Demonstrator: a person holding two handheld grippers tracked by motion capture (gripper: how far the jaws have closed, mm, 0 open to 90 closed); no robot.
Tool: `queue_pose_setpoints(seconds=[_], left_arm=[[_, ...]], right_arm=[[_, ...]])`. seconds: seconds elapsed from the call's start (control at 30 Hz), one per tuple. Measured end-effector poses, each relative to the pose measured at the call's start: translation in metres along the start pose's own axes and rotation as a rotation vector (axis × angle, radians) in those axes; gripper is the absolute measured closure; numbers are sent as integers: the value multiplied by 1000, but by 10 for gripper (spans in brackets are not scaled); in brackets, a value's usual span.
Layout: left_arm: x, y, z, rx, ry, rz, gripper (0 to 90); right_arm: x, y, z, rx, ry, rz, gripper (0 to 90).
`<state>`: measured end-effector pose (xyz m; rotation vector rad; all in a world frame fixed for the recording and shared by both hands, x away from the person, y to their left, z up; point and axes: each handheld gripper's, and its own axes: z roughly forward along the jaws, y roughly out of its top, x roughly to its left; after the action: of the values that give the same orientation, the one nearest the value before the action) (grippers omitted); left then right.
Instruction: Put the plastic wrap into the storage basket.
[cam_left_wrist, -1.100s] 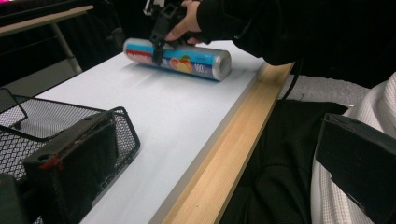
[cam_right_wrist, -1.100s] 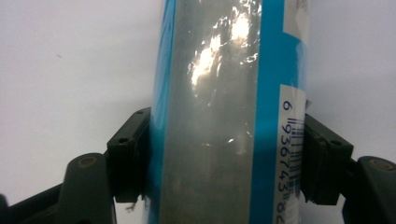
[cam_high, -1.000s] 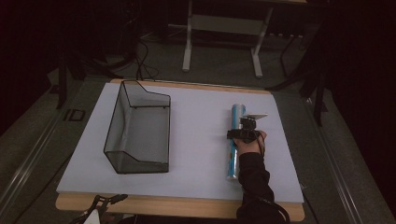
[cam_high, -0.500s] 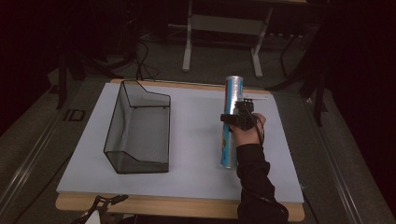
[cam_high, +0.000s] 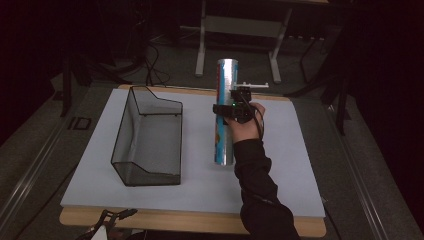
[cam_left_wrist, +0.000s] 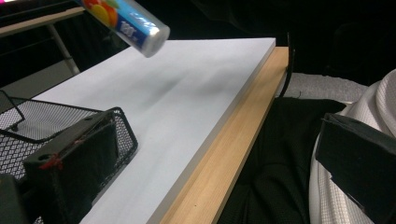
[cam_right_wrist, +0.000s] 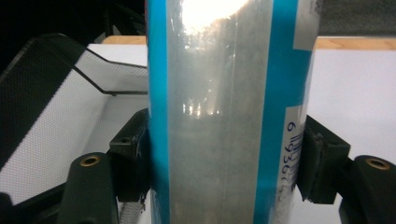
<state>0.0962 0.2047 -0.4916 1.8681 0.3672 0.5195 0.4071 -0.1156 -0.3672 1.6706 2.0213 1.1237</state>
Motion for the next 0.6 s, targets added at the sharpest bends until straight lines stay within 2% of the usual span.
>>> queue_pose_setpoints(seconds=[0.03,0.07,0.17,0.27,0.37,0.53,0.6], left_arm=[[0,0,0,0,0,0,1],[0,0,0,0,1,4,1],[0,0,0,-1,0,2,1],[0,0,-1,-2,2,3,1],[0,0,-1,-4,1,3,1],[0,0,-1,-8,-2,0,1],[0,0,-1,-9,-1,-1,1]], right_arm=[[0,0,0,0,0,0,318],[9,5,1,-4,16,-1,318],[17,9,2,-10,30,-6,318],[34,17,3,-26,59,-11,318],[41,20,4,-30,70,-17,318],[64,23,15,-25,113,-11,318],[64,23,15,-25,113,-11,318]])
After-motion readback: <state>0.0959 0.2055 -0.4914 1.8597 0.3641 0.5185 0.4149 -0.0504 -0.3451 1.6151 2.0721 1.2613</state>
